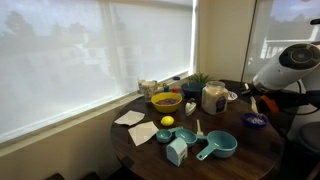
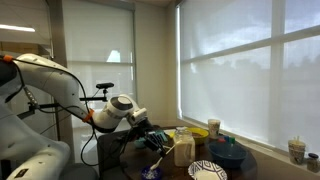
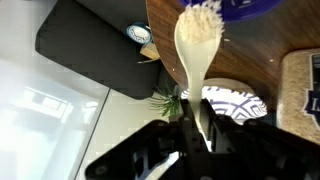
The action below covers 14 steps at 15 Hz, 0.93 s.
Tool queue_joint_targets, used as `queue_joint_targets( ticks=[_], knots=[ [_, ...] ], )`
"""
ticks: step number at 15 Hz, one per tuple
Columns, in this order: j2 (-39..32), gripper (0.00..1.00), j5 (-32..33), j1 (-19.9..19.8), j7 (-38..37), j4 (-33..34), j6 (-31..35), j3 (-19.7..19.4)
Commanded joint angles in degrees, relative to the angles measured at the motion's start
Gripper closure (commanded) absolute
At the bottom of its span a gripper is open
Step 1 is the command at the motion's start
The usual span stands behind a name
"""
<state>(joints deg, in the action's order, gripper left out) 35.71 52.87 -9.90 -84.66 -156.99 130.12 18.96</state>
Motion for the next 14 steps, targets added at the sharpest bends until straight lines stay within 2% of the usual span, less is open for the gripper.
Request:
queue_joint_targets(
  ticks=[1, 8, 14],
  knots=[
    [-0.82, 0.97, 6.24, 2.93, -6.26, 0.16, -2.84, -0.26],
    [-1.57, 0.97, 11.43, 9.63, -12.54, 0.63, -12.06, -0.39],
    [-2.23, 0.97, 14.62, 14.66, -13.93, 0.82, -18.53, -1.57]
  ],
)
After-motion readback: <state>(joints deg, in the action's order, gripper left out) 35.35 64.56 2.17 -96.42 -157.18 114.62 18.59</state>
